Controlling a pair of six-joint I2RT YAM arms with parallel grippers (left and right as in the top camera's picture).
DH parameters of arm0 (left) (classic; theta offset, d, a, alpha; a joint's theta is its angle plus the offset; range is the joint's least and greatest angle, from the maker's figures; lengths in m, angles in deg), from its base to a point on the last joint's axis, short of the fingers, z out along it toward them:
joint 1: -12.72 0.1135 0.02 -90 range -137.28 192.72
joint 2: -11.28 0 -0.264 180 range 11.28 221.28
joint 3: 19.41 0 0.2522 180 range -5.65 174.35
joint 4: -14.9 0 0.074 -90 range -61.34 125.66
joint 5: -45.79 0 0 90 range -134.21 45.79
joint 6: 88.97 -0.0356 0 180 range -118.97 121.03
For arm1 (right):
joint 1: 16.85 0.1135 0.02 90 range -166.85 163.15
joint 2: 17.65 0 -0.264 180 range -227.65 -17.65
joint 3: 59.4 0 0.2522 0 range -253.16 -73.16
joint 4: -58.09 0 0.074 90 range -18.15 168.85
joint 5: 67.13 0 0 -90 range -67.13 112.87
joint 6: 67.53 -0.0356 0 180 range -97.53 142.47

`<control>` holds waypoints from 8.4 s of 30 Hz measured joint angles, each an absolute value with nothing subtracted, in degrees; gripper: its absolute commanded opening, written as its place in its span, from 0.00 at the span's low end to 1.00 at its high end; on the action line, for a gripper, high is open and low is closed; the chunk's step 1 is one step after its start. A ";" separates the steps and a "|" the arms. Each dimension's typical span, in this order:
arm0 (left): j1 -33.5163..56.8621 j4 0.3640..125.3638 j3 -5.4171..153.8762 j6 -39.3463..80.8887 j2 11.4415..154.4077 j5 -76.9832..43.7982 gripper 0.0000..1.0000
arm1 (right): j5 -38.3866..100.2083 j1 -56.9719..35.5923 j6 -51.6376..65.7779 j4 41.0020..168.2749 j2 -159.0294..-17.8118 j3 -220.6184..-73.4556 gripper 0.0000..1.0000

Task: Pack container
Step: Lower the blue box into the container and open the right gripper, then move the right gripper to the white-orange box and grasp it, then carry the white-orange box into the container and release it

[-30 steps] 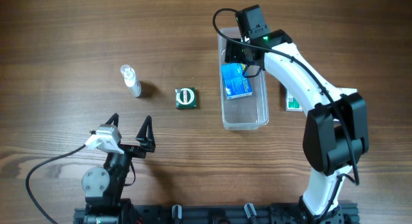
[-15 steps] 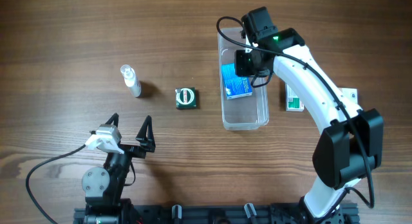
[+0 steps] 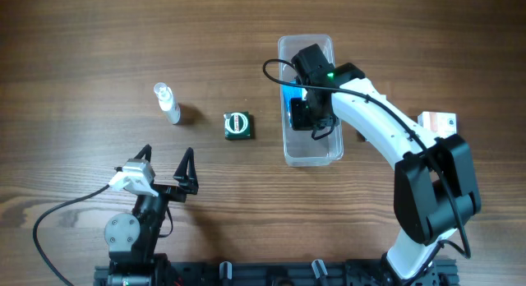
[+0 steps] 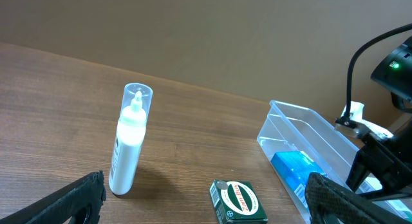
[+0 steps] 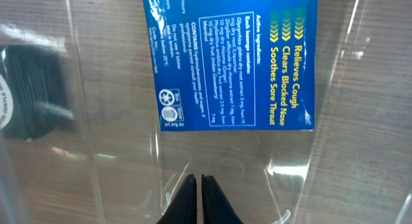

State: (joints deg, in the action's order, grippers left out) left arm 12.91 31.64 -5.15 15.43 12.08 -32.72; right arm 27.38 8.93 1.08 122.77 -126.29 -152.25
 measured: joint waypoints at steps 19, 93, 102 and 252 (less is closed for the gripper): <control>12.91 31.66 -5.15 15.43 12.08 -32.72 1.00 | 25.76 8.93 -1.13 114.31 -131.16 -147.81 0.06; 12.91 31.66 -5.15 15.43 12.08 -32.72 1.00 | 12.19 -28.36 25.41 134.96 -108.02 -158.28 1.00; 12.91 31.64 -5.15 15.43 12.08 -32.72 1.00 | 18.40 -35.86 30.50 134.44 -120.63 -157.67 0.98; 12.91 31.66 -5.15 15.43 12.08 -32.72 1.00 | 18.24 5.98 4.38 122.42 -139.66 -175.29 0.91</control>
State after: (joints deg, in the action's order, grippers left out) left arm 12.91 31.66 -5.15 15.43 12.08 -32.72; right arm 18.24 5.98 4.38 122.42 -139.66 -175.29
